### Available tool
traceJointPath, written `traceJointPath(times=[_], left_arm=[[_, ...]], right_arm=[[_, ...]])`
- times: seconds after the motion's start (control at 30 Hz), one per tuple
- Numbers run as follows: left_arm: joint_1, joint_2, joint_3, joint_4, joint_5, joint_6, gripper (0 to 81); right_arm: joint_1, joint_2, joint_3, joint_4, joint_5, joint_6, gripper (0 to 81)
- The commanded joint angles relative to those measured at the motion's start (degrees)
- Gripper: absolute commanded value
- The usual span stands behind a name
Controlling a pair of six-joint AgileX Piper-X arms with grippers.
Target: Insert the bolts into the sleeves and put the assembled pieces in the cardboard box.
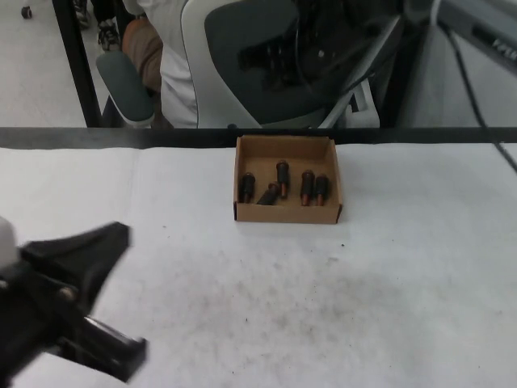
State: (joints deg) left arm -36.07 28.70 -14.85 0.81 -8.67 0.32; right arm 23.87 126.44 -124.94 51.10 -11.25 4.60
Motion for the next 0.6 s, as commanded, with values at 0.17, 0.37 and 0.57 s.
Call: traceJointPath(times=[0.17,0.37,0.57], left_arm=[[21.25,-2.81,-0.22,2.59,24.42,0.41,0.8],[33.26,-2.97,-1.85,2.83,28.16,1.47,0.8],[31.21,-3.33,-4.55,5.55,28.51,4.01,0.8]], right_arm=[[-0.19,-8.57,3.96,2.16,-0.67,-3.86,0.3],[-0.08,-18.17,16.40,1.00,-0.67,-6.31,0.3],[0.04,-34.11,37.78,-9.88,-0.41,-4.60,0.3]])
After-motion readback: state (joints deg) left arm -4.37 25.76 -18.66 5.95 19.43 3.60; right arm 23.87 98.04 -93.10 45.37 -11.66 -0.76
